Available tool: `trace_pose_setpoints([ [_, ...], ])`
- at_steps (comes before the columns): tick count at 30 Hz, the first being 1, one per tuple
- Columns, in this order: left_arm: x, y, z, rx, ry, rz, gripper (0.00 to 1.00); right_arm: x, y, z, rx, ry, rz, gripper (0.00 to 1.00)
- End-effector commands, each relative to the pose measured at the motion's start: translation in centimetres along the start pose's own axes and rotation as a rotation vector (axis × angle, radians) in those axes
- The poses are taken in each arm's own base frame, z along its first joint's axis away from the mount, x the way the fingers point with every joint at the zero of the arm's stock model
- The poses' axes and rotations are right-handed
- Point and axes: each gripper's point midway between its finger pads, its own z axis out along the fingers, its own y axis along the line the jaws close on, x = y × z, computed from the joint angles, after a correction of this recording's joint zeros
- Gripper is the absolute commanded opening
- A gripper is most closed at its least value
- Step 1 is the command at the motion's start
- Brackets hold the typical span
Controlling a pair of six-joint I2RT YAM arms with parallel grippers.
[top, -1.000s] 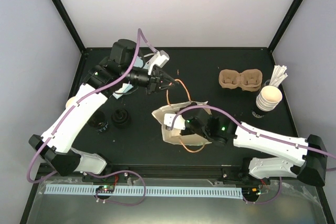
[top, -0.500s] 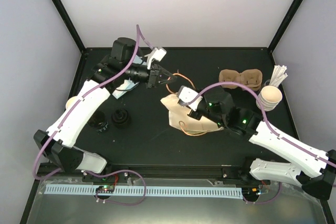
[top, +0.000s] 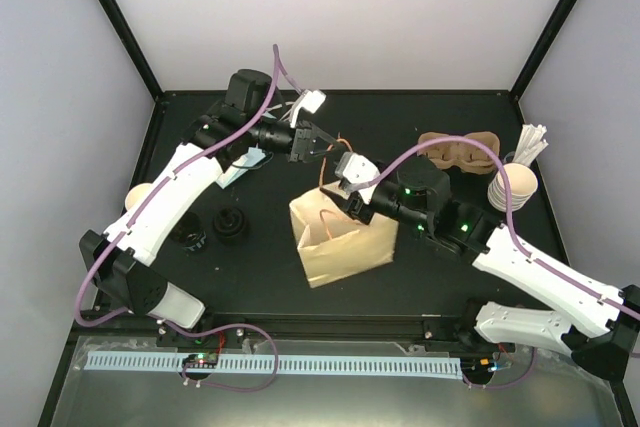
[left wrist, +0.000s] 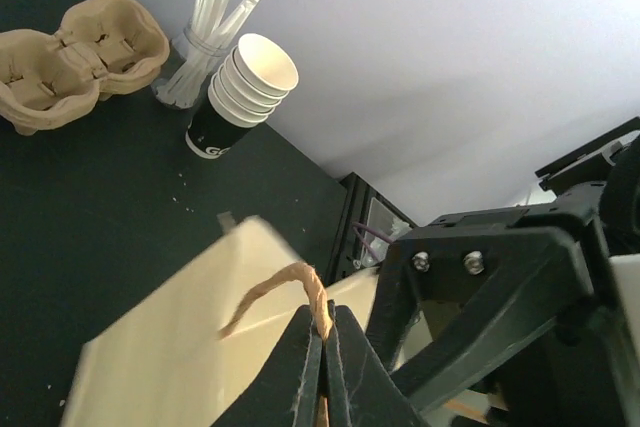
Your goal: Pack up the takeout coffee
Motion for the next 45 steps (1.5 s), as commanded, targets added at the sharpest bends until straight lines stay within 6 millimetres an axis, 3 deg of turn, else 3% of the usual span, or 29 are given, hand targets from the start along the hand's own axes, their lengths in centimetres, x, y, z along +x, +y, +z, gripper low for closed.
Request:
trace_pose_setpoints([
  [1,-2.0,-1.4,-0.9,0.028,-0.048,0.039,0.02,-6.2,-1.7,-1.8,0.043,-0.246,0.099,0.65],
  [9,-1.9,-1.4,-1.5,0.019,-0.056,0.037,0.02,-9.8,-2.3,-5.2,0.073,-0.471,0.117,0.82],
  [13,-1.9,-0.9,-2.1,-0.001,-0.068,0.034,0.02,-8.5,-5.0,-5.4,0.219,-0.408,0.197,0.87],
  [18,-2.2,-0.3,-3.2,-0.033,-0.087,0.036,0.02,-5.0,-6.0,-5.0,0.306,-0.241,0.224,0.92],
  [23,-2.7,-0.1,-4.2,-0.056,-0.103,0.045,0.02,-1.5,-7.4,-5.8,0.426,-0.107,0.285,1.0],
  [28,-2.9,0.4,-4.7,-0.071,-0.111,0.047,0.02,2.6,-11.4,-7.6,0.664,0.022,0.44,1.0],
  [34,-2.7,0.8,-5.1,-0.086,-0.111,0.047,0.02,8.5,-15.2,-8.5,0.733,0.195,0.697,1.0],
  [41,-2.3,0.8,-5.5,-0.087,-0.11,0.05,0.02,15.8,-16.3,-5.9,0.593,0.49,1.001,1.0],
  [45,-2.1,0.8,-5.6,-0.087,-0.115,0.05,0.02,18.8,-18.1,-4.5,0.662,0.703,1.01,1.0],
])
